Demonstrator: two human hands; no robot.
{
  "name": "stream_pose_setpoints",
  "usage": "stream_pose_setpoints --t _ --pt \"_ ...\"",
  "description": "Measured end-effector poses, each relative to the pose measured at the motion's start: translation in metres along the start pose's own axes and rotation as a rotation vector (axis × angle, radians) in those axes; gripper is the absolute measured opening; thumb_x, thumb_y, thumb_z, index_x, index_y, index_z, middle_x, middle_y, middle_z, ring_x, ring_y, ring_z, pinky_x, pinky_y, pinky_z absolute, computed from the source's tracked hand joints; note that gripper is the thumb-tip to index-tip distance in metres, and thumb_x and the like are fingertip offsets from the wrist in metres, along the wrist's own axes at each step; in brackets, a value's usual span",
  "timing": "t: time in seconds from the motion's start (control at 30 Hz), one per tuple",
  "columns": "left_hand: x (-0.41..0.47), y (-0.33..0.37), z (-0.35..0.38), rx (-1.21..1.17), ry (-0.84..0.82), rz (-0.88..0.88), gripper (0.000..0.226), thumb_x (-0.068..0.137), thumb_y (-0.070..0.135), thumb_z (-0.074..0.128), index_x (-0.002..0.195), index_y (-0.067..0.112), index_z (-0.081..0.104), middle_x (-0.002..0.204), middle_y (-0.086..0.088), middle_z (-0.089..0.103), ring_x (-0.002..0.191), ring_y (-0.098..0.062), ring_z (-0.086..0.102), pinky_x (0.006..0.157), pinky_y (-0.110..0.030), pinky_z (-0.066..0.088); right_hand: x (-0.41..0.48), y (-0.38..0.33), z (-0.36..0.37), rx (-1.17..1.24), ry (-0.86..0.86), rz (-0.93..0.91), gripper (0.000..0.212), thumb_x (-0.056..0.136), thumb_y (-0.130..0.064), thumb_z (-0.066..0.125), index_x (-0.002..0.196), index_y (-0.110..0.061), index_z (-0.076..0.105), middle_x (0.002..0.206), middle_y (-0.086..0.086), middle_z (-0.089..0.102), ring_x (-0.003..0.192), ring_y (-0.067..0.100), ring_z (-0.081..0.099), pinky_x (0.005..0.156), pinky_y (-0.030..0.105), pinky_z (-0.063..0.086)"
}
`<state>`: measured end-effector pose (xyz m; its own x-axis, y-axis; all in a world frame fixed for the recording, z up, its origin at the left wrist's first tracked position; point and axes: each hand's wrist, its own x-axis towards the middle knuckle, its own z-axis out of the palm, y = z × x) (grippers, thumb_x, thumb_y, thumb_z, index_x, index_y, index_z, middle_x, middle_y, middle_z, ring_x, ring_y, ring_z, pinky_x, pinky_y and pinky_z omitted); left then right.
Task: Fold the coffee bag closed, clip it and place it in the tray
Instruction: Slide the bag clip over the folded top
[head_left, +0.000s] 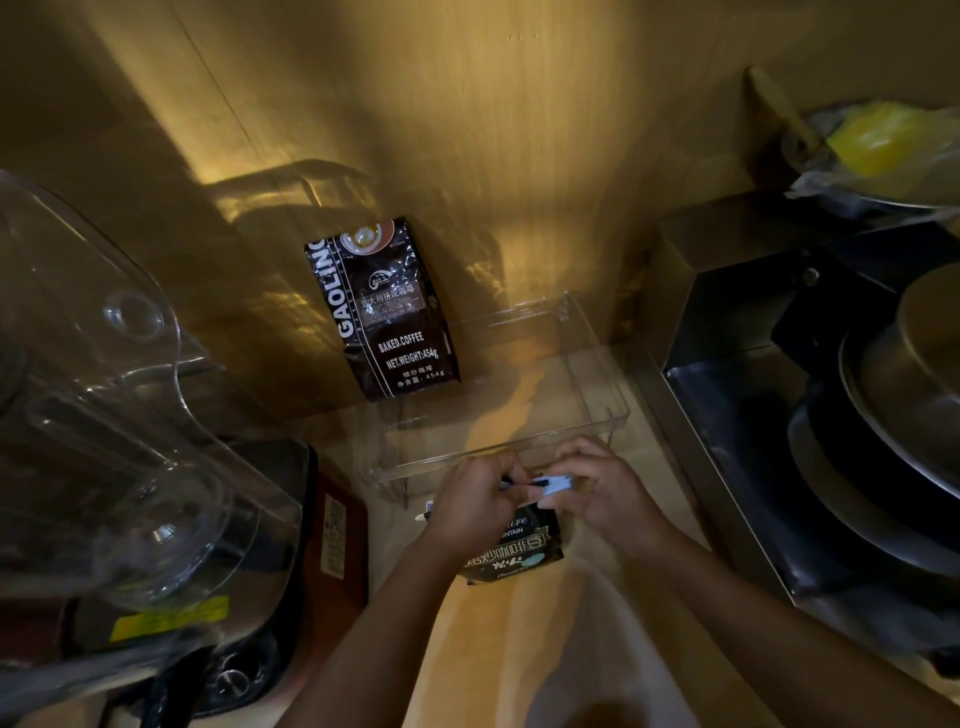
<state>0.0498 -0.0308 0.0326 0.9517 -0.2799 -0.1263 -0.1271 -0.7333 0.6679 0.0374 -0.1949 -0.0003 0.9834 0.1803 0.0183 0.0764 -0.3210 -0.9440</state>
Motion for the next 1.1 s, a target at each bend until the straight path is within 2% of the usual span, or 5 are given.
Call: stream_pose_setpoints --t 0.17,0.53,0.73,0.9,1.1 --pt "-0.001 0.000 0.001 -0.096 0.033 0.023 0.015 0.076 0.017 0.069 0.064 0.019 0.062 0.091 0.002 0.072 0.085 -0.014 0.062 0.077 -0.036 0.048 0.004 0.000 0.000 0.030 0.000 0.016 0.020 0.063 -0.002 0.076 0.075 -0.017 0.069 0.084 -0.009 0.056 0.082 0.004 0.054 0.069 0.010 0.039" --pt "0.004 0.002 0.011 -0.179 0.132 0.140 0.029 0.069 0.004 0.073 0.052 0.016 0.053 0.073 0.018 0.051 0.080 -0.009 0.050 0.075 -0.031 0.040 0.010 -0.004 0.012 -0.054 0.033 -0.002 0.024 0.057 -0.008 0.081 0.079 -0.009 0.071 0.081 -0.014 0.060 0.085 0.006 0.056 0.091 0.045 0.040" --pt "0.001 0.005 0.007 -0.127 0.089 0.134 0.017 0.073 0.006 0.069 0.064 0.010 0.056 0.075 0.007 0.051 0.082 -0.021 0.051 0.077 -0.043 0.044 0.012 0.002 0.012 -0.162 0.026 0.048 0.024 0.063 -0.017 0.079 0.085 -0.014 0.070 0.091 -0.006 0.061 0.100 0.026 0.050 0.082 0.003 0.021" --pt "-0.010 -0.005 -0.006 0.108 0.167 0.131 0.007 0.080 0.023 0.065 0.080 0.018 0.060 0.086 0.002 0.062 0.082 -0.016 0.054 0.070 -0.030 0.038 0.011 0.002 0.006 -0.165 0.023 0.050 0.020 0.066 -0.019 0.076 0.084 -0.017 0.070 0.088 -0.011 0.059 0.097 0.024 0.049 0.079 0.027 0.030" --pt "-0.018 -0.011 -0.008 0.192 0.225 0.159 0.006 0.082 0.014 0.058 0.077 0.011 0.056 0.081 -0.006 0.063 0.077 -0.022 0.055 0.071 -0.033 0.040 0.014 -0.002 0.007 -0.170 -0.018 0.060 0.021 0.065 -0.019 0.076 0.085 -0.017 0.069 0.086 -0.012 0.057 0.096 0.023 0.049 0.080 0.035 0.039"
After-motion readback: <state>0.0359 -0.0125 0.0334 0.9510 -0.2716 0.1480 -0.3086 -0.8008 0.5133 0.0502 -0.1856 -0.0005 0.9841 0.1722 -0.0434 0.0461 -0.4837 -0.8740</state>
